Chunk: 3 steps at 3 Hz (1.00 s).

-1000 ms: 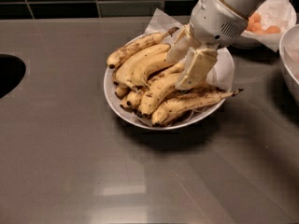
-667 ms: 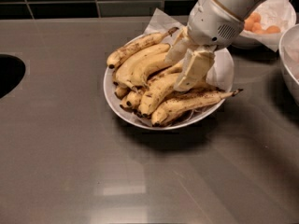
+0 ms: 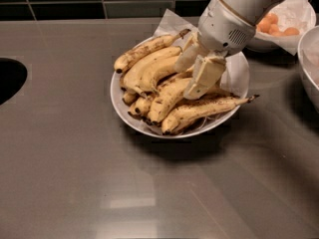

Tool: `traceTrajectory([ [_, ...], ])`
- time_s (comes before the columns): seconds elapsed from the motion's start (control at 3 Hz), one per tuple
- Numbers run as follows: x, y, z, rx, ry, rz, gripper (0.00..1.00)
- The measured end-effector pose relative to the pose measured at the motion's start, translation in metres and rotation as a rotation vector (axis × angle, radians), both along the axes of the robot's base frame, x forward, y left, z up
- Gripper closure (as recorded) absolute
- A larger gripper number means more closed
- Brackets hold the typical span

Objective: Pick banana from white bowl

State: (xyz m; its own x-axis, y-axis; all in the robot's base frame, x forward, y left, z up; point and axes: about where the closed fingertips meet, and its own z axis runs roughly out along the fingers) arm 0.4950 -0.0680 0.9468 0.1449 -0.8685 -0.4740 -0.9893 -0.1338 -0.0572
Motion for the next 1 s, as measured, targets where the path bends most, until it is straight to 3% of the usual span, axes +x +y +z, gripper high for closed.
traceTrajectory([
  [0.33, 0.001, 0.0018, -0.0042, -0.004, 0.016, 0.012, 0.47],
  [0.67, 0.0019, 0.0035, -0.006, -0.006, 0.025, 0.021, 0.65],
  [1.0, 0.0019, 0.0035, -0.006, -0.006, 0.025, 0.021, 0.89],
])
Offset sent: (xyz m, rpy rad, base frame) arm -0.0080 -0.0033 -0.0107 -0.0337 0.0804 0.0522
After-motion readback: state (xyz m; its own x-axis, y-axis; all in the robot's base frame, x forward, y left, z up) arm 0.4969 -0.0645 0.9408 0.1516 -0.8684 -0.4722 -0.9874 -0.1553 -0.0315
